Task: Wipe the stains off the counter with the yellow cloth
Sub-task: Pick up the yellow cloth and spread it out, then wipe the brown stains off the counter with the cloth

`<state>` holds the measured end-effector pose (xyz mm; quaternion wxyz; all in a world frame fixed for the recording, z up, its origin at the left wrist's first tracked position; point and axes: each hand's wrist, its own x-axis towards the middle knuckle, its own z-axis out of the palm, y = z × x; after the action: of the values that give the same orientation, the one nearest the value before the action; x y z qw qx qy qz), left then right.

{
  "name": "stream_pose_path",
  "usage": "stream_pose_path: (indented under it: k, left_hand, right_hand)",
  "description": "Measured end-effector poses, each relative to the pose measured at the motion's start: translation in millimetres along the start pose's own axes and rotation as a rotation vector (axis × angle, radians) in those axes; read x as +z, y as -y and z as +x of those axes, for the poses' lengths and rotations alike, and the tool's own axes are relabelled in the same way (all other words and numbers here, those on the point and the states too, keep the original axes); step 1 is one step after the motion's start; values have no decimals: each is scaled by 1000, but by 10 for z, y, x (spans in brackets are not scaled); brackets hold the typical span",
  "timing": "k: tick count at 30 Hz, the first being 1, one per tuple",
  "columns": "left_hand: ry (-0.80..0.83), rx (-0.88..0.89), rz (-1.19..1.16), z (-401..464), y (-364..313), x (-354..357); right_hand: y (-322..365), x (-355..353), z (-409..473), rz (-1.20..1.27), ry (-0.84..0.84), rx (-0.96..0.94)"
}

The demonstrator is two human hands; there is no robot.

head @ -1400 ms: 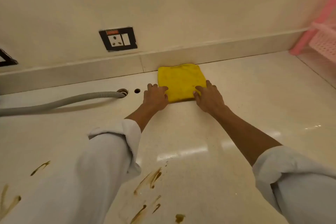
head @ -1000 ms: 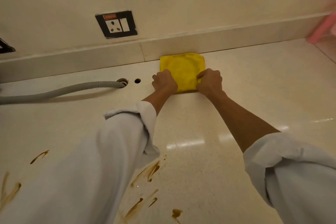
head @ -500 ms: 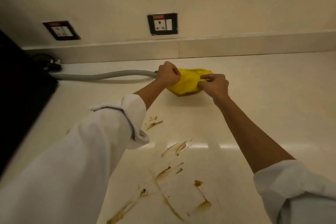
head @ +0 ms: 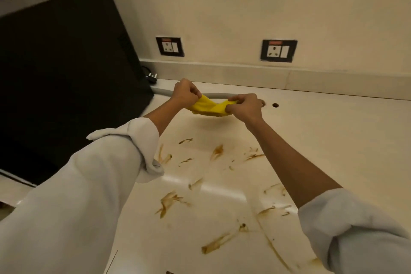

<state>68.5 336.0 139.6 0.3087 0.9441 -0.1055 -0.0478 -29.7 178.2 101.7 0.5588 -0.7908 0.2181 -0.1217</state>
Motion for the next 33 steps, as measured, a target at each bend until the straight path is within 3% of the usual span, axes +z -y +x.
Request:
stream_pose_path:
  k: [4,7,9,11,14,17,21,26,33]
  left_hand:
    - [-88,22,-48,107,422,-244]
    - [-96,-30,-70,176,877,-261]
    - [19,-101,78,164,1254,-228]
    - [254,-158,329,126,1620,-202]
    - [352,-91,445,172,2059,-217]
    - [299,70,386,259,2312,-229]
    - [290,156,215,284,2577,-126]
    - [255,134,45,202,2883,19]
    - [153,221,-3,162,3021,156]
  right_hand:
    - [112,555,-67,-8,-50,-53]
    - [-18,916,-208,-152,-91,-69]
    - [-174,1116,-384,-408,26,68]
    - [-317,1257,-522,-796,189,238]
    - [-310,1334,-494,-1023,105,242]
    - [-167,1461,-239,-897,9,63]
    - [-190,1971,97,-693,23,-213]
    - [-569,2536,243,-952,210,-182]
    - [-720,2625,56,-1090,172,-220]
